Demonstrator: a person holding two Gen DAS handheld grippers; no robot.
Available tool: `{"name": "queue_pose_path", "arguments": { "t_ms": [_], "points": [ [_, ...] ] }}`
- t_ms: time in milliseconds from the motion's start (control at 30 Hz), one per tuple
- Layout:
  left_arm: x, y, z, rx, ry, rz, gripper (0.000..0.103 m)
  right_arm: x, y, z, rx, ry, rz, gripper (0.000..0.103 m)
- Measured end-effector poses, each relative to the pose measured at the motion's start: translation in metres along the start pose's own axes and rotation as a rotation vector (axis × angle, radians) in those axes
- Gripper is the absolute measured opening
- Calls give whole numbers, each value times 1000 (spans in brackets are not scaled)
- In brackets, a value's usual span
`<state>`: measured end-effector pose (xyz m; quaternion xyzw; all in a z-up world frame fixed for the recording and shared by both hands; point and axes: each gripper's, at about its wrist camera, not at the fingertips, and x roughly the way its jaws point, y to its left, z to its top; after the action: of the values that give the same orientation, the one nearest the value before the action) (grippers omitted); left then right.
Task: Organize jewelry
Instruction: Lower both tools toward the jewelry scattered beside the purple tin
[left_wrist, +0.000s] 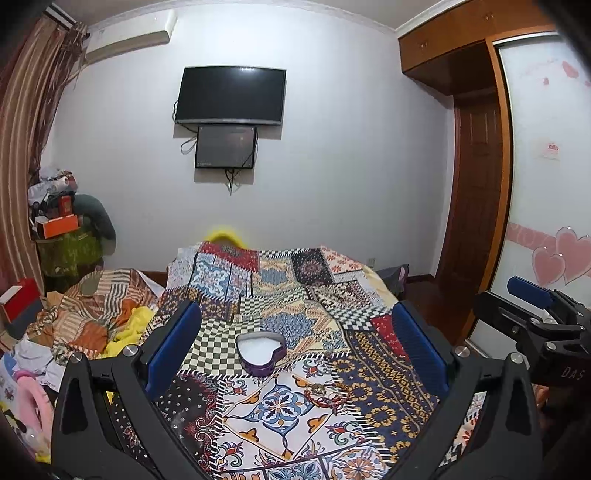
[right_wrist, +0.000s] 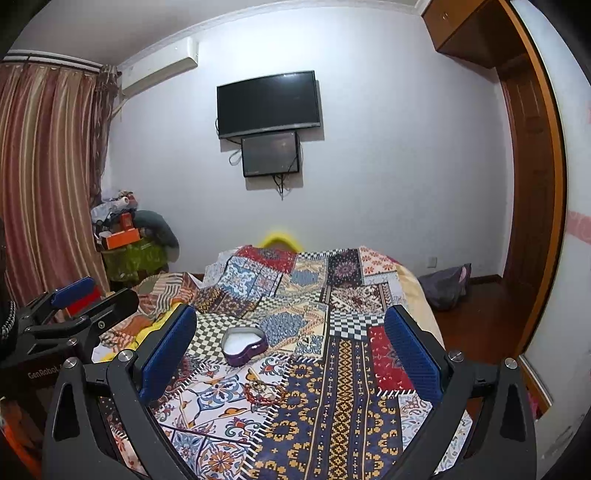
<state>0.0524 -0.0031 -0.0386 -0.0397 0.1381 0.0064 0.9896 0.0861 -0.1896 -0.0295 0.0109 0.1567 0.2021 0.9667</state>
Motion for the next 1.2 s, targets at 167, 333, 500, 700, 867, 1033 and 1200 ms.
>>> {"name": "queue_pose_path", "arguments": {
  "t_ms": [167, 333, 500, 700, 867, 1033, 1200],
  "points": [
    [29, 6, -9, -14, 65, 14, 103, 27, -10, -10, 17, 69, -11, 101],
    [58, 13, -23, -25, 125, 38, 103, 50, -20, -22, 20, 132, -28, 101],
    [86, 21, -42, -27, 187, 64, 103, 78, -27, -37, 6, 226, -30, 101],
    [122, 30, -71, -43, 315, 41, 103, 107, -32, -59, -10, 327, 4, 100],
    [145, 31, -91, -43, 409, 8, 91, 124, -32, -69, -30, 398, 63, 81],
    [161, 25, -99, -41, 477, -59, 73, 140, -27, -75, -49, 470, 134, 60],
    [177, 15, -105, -19, 531, -114, 59, 156, -25, -80, -74, 524, 171, 46]
  ]
}}
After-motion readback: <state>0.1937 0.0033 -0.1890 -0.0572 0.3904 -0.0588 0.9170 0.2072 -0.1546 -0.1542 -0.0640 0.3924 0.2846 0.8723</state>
